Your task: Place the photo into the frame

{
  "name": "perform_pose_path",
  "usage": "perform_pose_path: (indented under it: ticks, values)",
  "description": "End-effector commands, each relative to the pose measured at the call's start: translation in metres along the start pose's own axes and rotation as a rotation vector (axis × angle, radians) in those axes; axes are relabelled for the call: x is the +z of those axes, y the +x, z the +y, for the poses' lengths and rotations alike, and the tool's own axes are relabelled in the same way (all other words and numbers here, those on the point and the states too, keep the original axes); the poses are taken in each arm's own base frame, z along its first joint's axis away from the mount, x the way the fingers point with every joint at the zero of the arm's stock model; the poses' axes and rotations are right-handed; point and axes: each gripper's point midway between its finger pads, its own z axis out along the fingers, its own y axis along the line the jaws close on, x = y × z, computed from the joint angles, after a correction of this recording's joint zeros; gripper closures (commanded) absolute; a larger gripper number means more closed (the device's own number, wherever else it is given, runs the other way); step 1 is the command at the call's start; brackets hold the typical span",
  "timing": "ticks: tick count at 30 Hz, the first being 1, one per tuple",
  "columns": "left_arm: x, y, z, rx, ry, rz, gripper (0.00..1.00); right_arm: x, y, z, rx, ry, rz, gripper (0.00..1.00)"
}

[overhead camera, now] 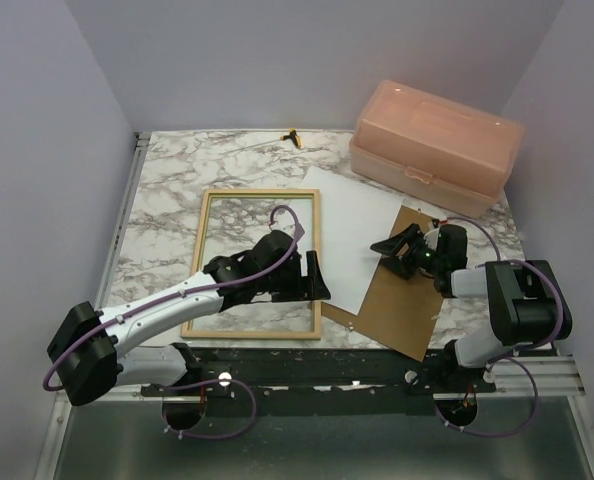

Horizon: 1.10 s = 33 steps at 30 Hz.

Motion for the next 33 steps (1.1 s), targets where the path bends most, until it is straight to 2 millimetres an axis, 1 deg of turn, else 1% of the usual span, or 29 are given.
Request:
perform_pose_path:
  ticks: [1,4,6,9,11,17,20,25,30,33]
  values:
    - [0.001,-0.002,-0.002,0.014,-0.007,-0.009,0.24,-0.006,0.034,-0.032,0.091,0.082,0.079,0.29]
    - [0.002,-0.002,-0.002,0.016,-0.006,-0.005,0.24,-0.010,0.033,-0.009,0.090,-0.027,0.077,0.31]
    - [0.002,-0.002,-0.003,0.017,-0.005,-0.005,0.24,-0.012,0.033,0.003,0.090,-0.080,0.079,0.32]
    - [0.003,-0.001,-0.002,0.018,-0.005,-0.003,0.24,-0.015,0.033,0.014,0.080,-0.137,0.085,0.33]
    - [0.003,-0.001,-0.002,0.018,-0.005,-0.001,0.24,-0.015,0.034,0.016,0.080,-0.154,0.092,0.34]
    - [0.004,0.000,-0.002,0.021,-0.004,0.001,0.25,-0.013,0.041,0.009,0.084,-0.153,0.103,0.37]
    - [0.004,0.000,-0.003,0.020,-0.003,0.000,0.25,-0.012,0.046,0.009,0.084,-0.157,0.114,0.39]
    - [0.007,0.002,-0.004,0.023,0.000,0.015,0.25,-0.014,0.047,0.025,0.088,-0.227,0.123,0.45]
    - [0.009,0.003,-0.005,0.029,-0.001,0.023,0.25,-0.019,0.047,0.046,0.096,-0.328,0.133,0.45]
    - [0.011,0.004,-0.006,0.031,-0.003,0.028,0.25,-0.018,0.051,0.044,0.107,-0.335,0.144,0.45]
